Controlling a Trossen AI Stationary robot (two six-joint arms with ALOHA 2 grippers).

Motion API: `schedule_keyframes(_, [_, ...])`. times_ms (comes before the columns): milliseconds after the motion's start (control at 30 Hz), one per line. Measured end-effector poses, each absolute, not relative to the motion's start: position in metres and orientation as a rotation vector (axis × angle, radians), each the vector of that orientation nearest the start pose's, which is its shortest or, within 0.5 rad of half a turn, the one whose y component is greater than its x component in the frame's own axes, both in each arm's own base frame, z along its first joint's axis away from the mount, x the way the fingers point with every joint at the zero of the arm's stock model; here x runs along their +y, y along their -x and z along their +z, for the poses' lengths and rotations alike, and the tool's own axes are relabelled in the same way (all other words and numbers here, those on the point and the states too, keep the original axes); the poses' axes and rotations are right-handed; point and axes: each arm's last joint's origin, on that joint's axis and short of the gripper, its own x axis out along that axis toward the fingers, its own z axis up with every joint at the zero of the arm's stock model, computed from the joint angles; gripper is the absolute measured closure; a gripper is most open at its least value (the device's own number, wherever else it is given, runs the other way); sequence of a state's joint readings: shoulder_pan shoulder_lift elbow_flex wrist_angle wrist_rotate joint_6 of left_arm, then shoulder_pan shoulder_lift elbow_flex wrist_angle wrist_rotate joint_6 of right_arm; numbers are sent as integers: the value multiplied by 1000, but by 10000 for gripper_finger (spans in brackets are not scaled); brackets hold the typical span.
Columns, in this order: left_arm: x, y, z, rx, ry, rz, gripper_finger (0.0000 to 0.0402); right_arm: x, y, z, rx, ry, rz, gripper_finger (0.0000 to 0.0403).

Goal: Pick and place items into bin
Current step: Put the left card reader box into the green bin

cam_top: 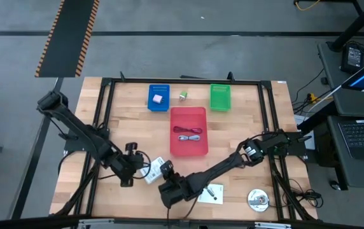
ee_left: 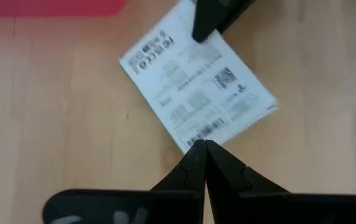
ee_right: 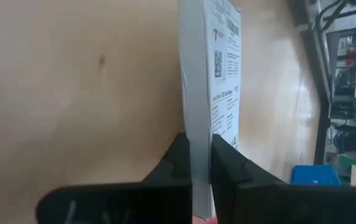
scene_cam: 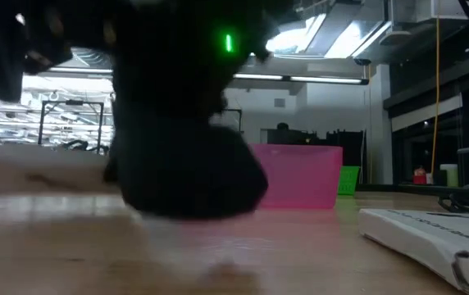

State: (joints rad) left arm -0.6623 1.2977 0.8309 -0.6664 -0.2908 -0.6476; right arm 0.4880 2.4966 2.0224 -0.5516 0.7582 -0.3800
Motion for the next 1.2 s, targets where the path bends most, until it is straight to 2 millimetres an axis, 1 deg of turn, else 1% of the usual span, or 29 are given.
schedule_keyframes(167, [-132,-185,229,971,75,18,400,238,-471,162,885,945,-81,392])
schedule_keyframes(333, [-129,-184,236,908,34,41,400,234,-461,194,973,863,-141,392])
schedule_keyframes(433, [-129,-184,236,898,2,38,400,227,-452,211,1026,813,-200,392])
schedule_keyframes(533, [-129,-185,236,894,-21,39,400,219,-439,229,1026,771,-266,392])
schedule_keyframes(700, [-128,-185,236,886,-28,48,400,210,-417,273,955,712,-394,392])
schedule_keyframes(833, [-128,-185,236,879,-30,55,400,199,-400,304,924,632,-447,393])
schedule_keyframes(900, [-129,-186,237,871,-24,53,400,189,-393,313,938,606,-486,393])
schedule_keyframes(1067, [-132,-191,241,803,10,36,400,162,-380,327,979,530,-622,393])
schedule_keyframes(1100, [-133,-192,242,782,1,31,400,158,-380,331,958,493,-636,393])
schedule_keyframes(1200, [-134,-196,246,718,-55,31,400,147,-375,340,949,458,-652,393])
